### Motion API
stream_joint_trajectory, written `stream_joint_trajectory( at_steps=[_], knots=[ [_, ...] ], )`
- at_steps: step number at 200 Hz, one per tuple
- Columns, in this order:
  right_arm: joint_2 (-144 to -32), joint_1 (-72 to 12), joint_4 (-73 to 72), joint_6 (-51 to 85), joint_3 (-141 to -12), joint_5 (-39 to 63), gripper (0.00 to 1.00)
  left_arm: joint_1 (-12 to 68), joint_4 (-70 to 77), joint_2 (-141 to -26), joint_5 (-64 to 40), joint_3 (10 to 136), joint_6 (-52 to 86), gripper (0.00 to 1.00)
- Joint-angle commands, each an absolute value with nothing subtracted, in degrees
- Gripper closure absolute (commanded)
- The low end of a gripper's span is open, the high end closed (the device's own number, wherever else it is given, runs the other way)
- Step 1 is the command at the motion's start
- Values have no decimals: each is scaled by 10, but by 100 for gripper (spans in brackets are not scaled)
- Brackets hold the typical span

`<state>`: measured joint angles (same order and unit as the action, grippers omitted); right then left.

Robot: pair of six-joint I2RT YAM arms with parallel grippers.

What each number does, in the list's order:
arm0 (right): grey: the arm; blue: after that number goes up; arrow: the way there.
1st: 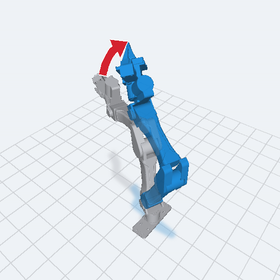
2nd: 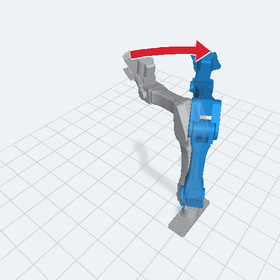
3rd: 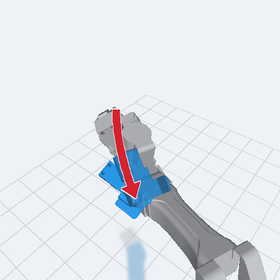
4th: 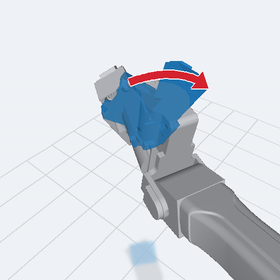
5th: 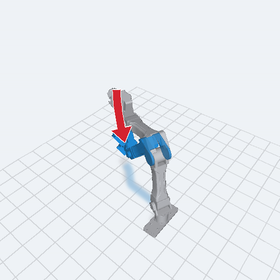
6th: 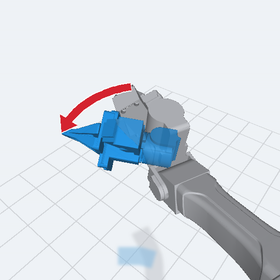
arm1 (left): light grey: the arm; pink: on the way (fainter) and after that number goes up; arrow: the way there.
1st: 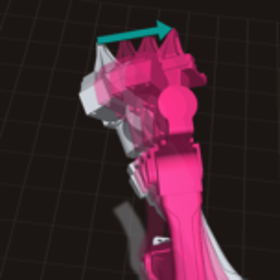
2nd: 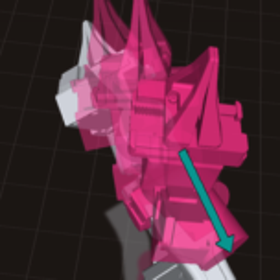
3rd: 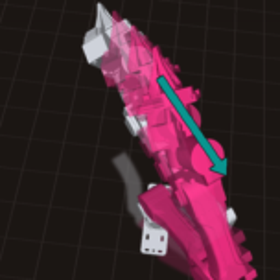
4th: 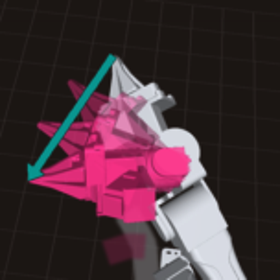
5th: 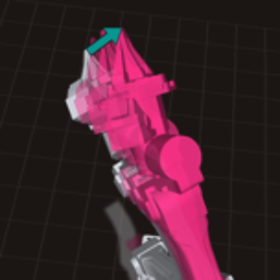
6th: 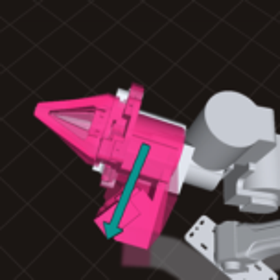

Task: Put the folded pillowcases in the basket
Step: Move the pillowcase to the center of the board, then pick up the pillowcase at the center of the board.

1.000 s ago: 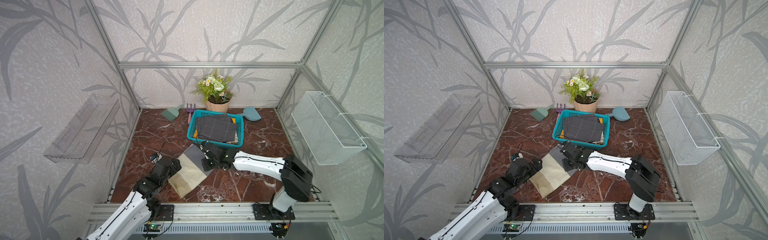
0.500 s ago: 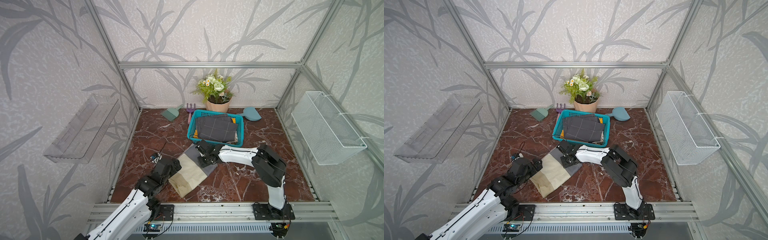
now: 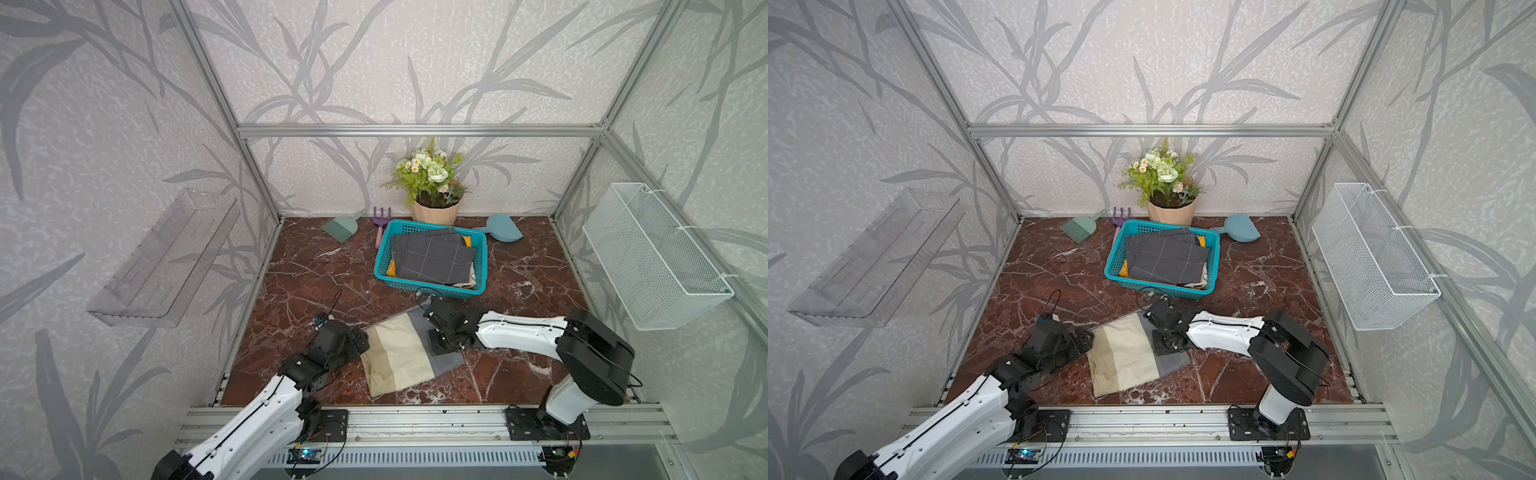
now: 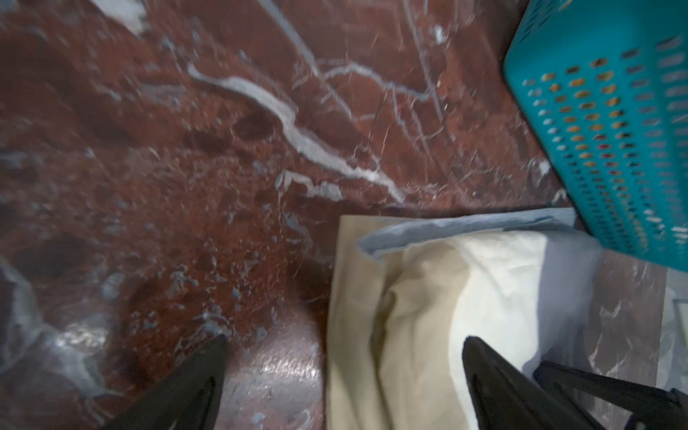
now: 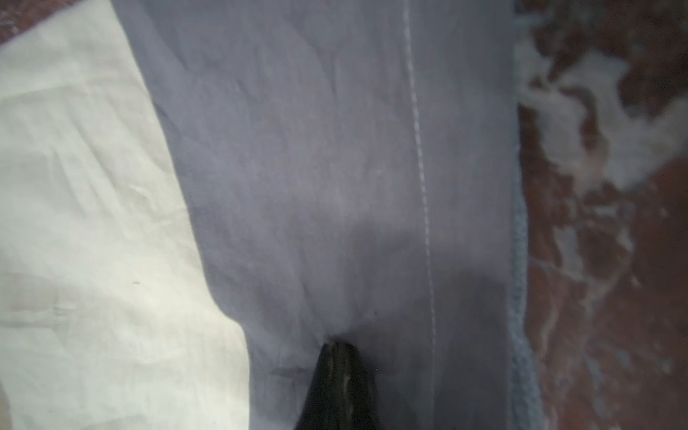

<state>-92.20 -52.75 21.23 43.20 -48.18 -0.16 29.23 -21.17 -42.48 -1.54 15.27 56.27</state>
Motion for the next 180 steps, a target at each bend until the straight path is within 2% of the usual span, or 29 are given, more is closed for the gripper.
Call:
stream_joint_trajectory(
  at_steps=[1,20,60,105,129,180],
  knots=[
    [-895,-525,257,464,-472,-11,66,296,-172,-441,-88,134,537,0],
    [-870,-525,289,450,-496,-35,36,298,-142,-439,-127,128,526,0],
    [-810,-497,307,444,-496,-55,14,310,-62,-437,-208,116,511,0],
    [-742,-411,217,458,-393,42,9,333,-46,-482,-237,114,486,0],
    [-725,-389,145,459,-343,91,3,348,-37,-505,-233,107,487,0],
    [-812,-384,54,447,-317,181,2,352,1,-533,-214,99,493,0]
  ],
)
